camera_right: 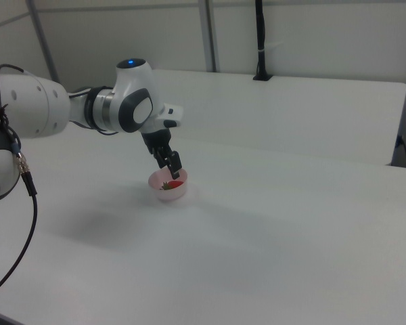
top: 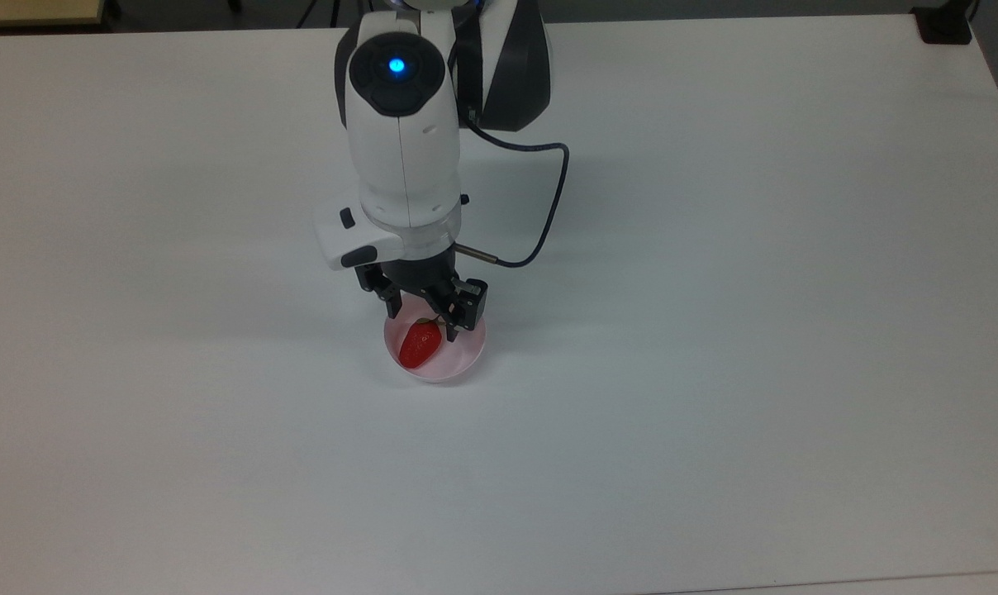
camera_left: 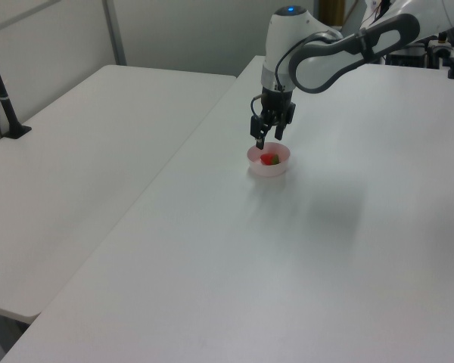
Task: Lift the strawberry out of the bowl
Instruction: 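Close the gripper on the red strawberry inside the bowl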
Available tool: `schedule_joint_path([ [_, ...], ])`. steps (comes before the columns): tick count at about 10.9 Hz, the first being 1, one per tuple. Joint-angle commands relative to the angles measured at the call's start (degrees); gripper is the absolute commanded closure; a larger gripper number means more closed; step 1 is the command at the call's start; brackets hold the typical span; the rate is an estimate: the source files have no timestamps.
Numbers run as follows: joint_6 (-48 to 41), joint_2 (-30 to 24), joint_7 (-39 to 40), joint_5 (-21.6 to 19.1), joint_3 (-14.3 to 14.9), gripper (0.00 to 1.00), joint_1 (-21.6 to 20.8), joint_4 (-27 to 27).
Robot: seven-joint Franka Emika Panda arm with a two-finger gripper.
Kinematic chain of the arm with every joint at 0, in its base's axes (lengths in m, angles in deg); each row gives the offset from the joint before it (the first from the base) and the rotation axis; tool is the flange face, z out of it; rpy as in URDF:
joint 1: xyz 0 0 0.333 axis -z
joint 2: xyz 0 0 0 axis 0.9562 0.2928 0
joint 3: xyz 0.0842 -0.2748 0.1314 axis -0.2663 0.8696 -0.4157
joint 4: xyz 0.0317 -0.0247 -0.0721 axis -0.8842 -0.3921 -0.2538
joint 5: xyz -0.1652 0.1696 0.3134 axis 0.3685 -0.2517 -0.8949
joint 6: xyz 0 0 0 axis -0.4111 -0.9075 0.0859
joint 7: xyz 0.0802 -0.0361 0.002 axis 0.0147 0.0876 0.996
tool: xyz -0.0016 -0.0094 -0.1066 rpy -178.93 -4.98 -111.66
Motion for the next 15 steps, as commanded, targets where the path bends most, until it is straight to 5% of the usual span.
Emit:
schedule_joint_path([
  [1,0.9,2.0,-3.5,-0.8,0.1,0.3,-0.6,0.5],
  [6,1.1,5.2,-3.6,0.2,0.1,0.3,-0.5,0.9],
  [7,1.9,5.3,-3.7,0.2,0.1,0.36,-0.4,0.9],
  [9,3.1,5.2,-3.5,0.0,0.1,0.67,-0.4,0.9],
  [10,3.1,4.5,-3.2,0.0,0.1,0.72,-0.2,0.9],
  [15,-6.5,-2.8,6.5,-0.5,0.1,0.72,0.4,0.9],
])
